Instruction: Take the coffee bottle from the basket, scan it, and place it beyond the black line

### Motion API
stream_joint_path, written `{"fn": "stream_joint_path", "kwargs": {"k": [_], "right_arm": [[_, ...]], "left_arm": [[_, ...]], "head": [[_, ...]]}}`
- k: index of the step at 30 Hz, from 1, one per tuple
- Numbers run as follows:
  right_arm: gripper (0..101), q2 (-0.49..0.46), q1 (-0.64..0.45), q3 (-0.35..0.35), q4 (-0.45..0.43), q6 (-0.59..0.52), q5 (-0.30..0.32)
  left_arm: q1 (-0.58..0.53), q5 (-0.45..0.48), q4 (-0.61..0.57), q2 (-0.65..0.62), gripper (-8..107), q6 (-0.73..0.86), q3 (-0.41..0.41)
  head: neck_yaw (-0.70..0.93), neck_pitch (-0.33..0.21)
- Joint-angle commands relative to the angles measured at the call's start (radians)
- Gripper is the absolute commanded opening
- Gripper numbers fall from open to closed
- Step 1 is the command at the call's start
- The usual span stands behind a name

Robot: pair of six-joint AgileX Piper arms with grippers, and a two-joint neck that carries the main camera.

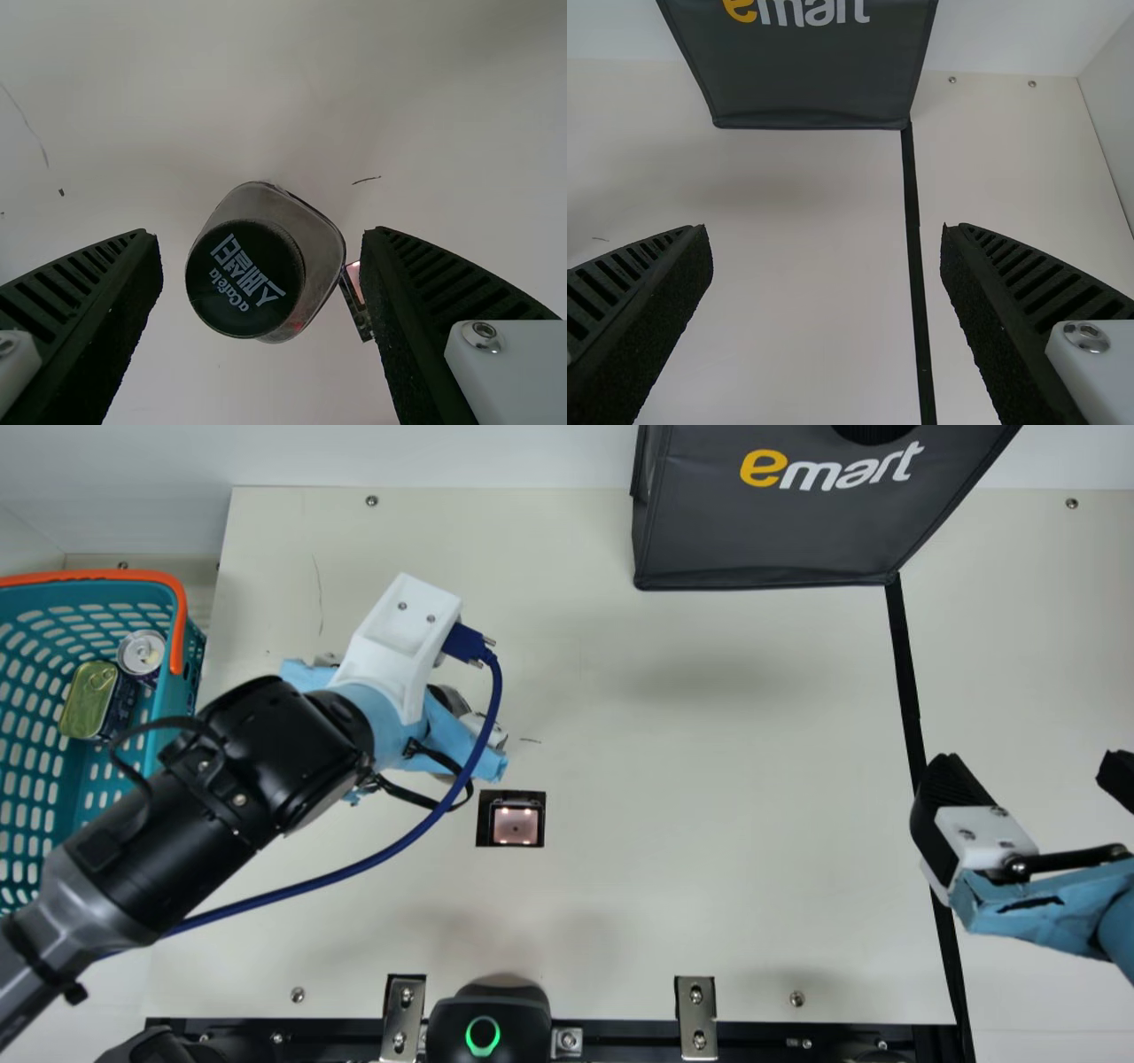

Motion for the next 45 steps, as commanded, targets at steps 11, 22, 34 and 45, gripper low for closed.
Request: {"fn": "stream_joint_path", "kwargs": {"k": [11,22,34,45], "right_arm": [[91,0.000,0.000,0.000,0.000,0.000,0.000],[91,0.000,0.000,0.000,0.000,0.000,0.000],[91,0.000,0.000,0.000,0.000,0.000,0.000],[91,0.000,0.000,0.000,0.000,0.000,0.000]], "left_arm": [[0.011,0.025,-0.042,0.014,30,-0.008,-0.012],[0.018,0.010,-0.066,0.005,10,0.051,-0.005],[0.013,-0.052,-0.082,-0.054,10,0.245,0.022],[-0.012,-0.064,-0.133,-0.120,10,0.374,0.051]], "head": [[0.000,-0.026],[0.000,-0.026],[0.000,-0.026],[0.000,-0.026]]}}
